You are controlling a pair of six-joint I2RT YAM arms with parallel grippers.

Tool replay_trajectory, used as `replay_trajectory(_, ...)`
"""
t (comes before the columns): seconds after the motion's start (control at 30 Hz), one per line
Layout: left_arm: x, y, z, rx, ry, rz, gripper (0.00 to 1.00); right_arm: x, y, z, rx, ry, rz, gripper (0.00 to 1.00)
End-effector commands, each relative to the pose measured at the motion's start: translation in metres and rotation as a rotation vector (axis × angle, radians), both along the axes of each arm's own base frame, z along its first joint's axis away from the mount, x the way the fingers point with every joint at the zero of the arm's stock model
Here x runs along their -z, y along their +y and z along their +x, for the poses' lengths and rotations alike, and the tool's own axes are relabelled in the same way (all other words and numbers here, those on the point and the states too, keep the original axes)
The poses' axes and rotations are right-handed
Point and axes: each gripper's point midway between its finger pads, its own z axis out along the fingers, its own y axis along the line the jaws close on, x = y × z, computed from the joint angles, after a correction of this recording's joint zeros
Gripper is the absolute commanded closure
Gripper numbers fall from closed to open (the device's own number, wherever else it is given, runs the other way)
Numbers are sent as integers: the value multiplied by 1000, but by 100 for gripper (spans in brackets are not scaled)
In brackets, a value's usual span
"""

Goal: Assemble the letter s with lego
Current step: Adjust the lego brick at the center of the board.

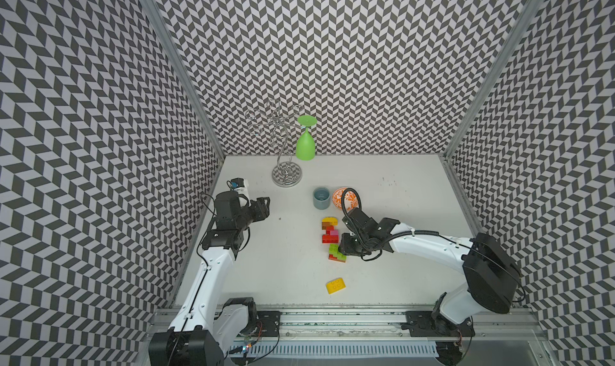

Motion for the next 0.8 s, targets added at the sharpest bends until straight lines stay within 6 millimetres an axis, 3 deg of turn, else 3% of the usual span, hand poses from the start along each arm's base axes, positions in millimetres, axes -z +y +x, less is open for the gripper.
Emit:
replay_trajectory(0.0,-3,1,-1,-2,-18,8,39,25,-19,-13,5,47,-94,64)
replay_trajectory(0.37,-3,2,-1,-3,-17,8,39,14,-28,-11,18,10,-109,65)
replay_trajectory(0.63,-3,2,-1,-3,-17,8,39,19,-31,-13,17,16,-117,65)
replay_trajectory(0.77,-2,2,-1,-4,-15,9,39,-5,-26,-2,21,-59,-80,65)
